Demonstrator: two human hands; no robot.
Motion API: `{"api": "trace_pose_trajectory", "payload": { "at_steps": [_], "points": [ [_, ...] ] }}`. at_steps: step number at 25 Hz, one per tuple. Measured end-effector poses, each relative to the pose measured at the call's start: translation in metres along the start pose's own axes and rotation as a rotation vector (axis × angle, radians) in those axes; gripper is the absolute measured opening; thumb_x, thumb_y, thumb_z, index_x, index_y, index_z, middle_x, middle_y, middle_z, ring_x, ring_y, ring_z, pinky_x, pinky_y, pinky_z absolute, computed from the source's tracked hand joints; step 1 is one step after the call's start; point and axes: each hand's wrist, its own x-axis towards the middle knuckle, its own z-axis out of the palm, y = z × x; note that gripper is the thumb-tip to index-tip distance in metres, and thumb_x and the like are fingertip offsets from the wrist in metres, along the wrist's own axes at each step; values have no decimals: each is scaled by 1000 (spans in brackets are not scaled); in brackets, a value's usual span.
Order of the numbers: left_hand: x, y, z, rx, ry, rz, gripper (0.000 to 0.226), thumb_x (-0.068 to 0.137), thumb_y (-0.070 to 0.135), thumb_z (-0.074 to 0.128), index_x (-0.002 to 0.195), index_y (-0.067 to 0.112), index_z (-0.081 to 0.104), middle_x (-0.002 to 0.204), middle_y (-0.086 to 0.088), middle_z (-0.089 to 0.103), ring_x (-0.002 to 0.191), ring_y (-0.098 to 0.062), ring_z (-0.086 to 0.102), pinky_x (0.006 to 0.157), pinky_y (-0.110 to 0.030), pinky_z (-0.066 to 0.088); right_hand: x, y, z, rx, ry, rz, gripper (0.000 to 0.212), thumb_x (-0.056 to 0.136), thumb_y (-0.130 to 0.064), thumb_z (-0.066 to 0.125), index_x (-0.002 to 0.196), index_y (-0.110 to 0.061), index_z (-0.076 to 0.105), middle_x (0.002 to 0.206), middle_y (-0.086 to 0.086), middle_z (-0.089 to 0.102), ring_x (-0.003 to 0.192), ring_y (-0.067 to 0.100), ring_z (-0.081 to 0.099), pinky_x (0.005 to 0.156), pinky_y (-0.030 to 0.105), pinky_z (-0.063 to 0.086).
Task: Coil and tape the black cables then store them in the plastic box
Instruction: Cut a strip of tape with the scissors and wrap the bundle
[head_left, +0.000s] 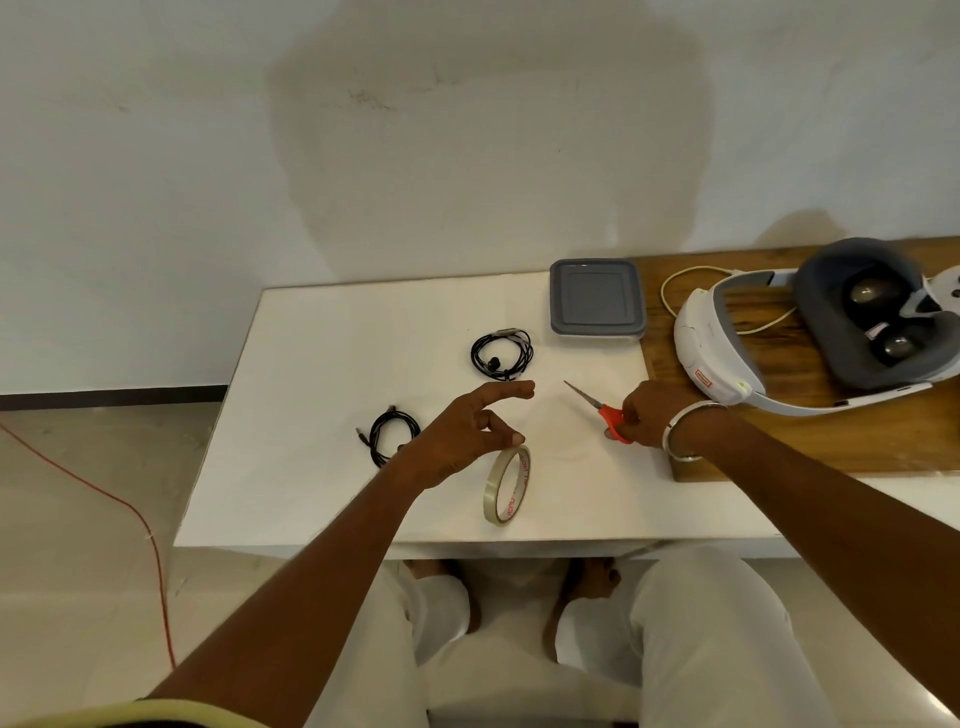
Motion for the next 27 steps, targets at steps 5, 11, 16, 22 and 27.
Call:
{"api": "trace_pose_trajectory", "payload": {
  "at_steps": [5, 11, 16, 22, 27],
  "points": [
    [-1, 0, 4, -9, 29, 7, 59, 82, 5, 71, 131, 33, 52, 130, 19, 57, 91, -13, 68, 95, -18, 36, 3, -12, 10, -2, 98, 148, 48, 83, -49, 61, 107, -7, 58, 85, 6, 55, 75, 17, 52, 67, 24, 42],
    [2, -3, 9, -47, 78, 2, 59, 80, 5, 73, 129, 31, 53, 130, 19, 57, 89, -14, 69, 97, -20, 39, -4, -28, 8, 173, 178, 75, 44, 82, -26, 68, 115, -5, 48, 100, 12, 59, 85, 22, 59, 73, 29, 48],
    [6, -9, 21, -142, 138, -10, 59, 79, -1, 71, 129, 27, 55, 132, 13, 57, 89, -22, 70, 100, -35, 48, -19, -58, 7, 476, -109, -385, 30, 88, -39, 59, 111, -19, 57, 82, -8, 60, 67, 8, 54, 60, 18, 44],
    [13, -6, 33, -130, 302, -46, 57, 77, -1, 75, 125, 25, 57, 131, 9, 58, 77, -19, 68, 80, -21, 55, -18, -48, 14, 563, -168, -331, 19, 86, -30, 65, 91, -13, 69, 72, 3, 70, 45, 8, 55, 57, 19, 49],
    [21, 9, 33, -135, 422, -15, 58, 77, -1, 73, 127, 22, 56, 127, 9, 59, 78, -16, 68, 81, -22, 55, -20, -49, 3, 721, -136, -252, 25, 78, -36, 71, 82, -14, 60, 64, 6, 67, 41, 12, 55, 52, 21, 50]
  ]
}}
